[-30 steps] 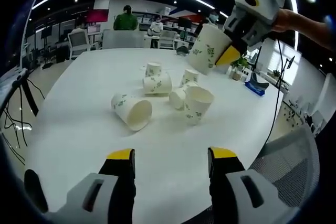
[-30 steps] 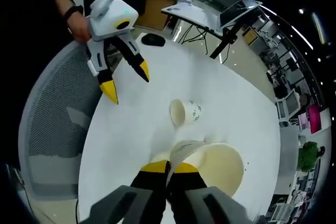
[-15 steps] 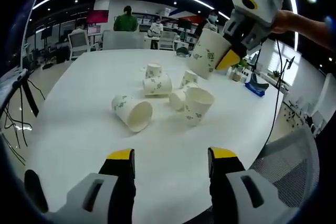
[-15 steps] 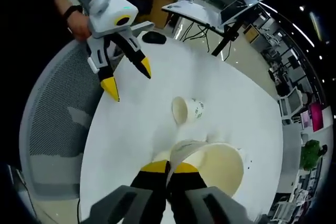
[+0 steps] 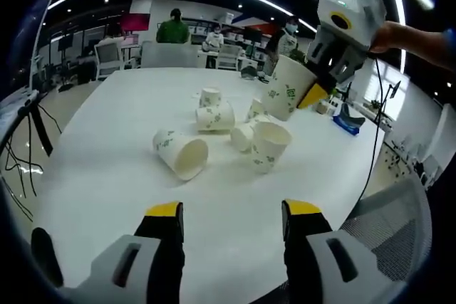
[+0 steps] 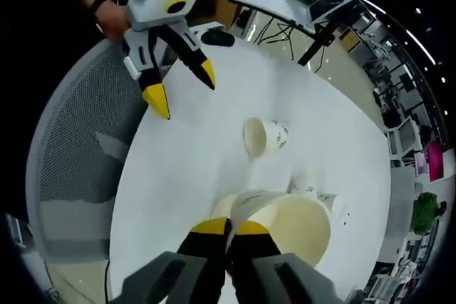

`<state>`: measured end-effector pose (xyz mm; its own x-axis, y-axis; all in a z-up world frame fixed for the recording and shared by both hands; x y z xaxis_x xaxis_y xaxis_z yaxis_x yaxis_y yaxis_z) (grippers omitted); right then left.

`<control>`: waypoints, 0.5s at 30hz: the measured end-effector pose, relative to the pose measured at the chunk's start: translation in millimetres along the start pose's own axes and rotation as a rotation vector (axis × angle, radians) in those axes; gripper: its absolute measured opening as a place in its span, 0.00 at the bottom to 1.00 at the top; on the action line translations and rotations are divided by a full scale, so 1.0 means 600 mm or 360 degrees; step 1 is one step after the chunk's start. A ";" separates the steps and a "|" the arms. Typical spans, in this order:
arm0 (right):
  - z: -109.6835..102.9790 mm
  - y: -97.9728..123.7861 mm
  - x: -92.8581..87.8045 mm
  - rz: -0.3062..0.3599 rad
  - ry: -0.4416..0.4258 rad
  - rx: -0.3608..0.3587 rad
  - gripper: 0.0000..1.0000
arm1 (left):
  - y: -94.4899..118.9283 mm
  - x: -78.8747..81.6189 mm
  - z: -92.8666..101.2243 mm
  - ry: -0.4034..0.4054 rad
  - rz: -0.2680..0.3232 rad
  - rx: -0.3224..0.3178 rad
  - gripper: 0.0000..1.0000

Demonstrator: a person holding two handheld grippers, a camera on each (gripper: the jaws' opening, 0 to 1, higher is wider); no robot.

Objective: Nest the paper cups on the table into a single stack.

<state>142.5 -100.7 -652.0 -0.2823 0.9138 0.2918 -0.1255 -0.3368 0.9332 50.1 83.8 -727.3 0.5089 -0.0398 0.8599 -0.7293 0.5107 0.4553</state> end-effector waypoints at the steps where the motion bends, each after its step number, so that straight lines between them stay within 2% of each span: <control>1: -0.001 -0.003 -0.001 -0.0010 0.0003 0.0009 0.00 | -0.001 0.000 -0.002 0.0000 0.0000 0.0001 0.54; 15: -0.010 -0.034 -0.016 -0.0089 0.0022 0.0093 0.00 | -0.002 -0.004 -0.001 0.0004 -0.0008 -0.0002 0.53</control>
<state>142.2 -103.9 -675.3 -0.2894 0.9276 0.2362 -0.0861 -0.2710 0.9587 50.0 83.8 -730.0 0.5138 -0.0401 0.8570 -0.7263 0.5113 0.4593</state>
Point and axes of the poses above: the point that each gripper's makers call its tool centre point, and the gripper's own axes: y roughly backward along the fingers, z roughly to its right, x roughly out of its top, the point moved 7 cm from there along y, roughly backward along the fingers, and after that the axes turned 4 degrees about z, right-handed, at the moved point
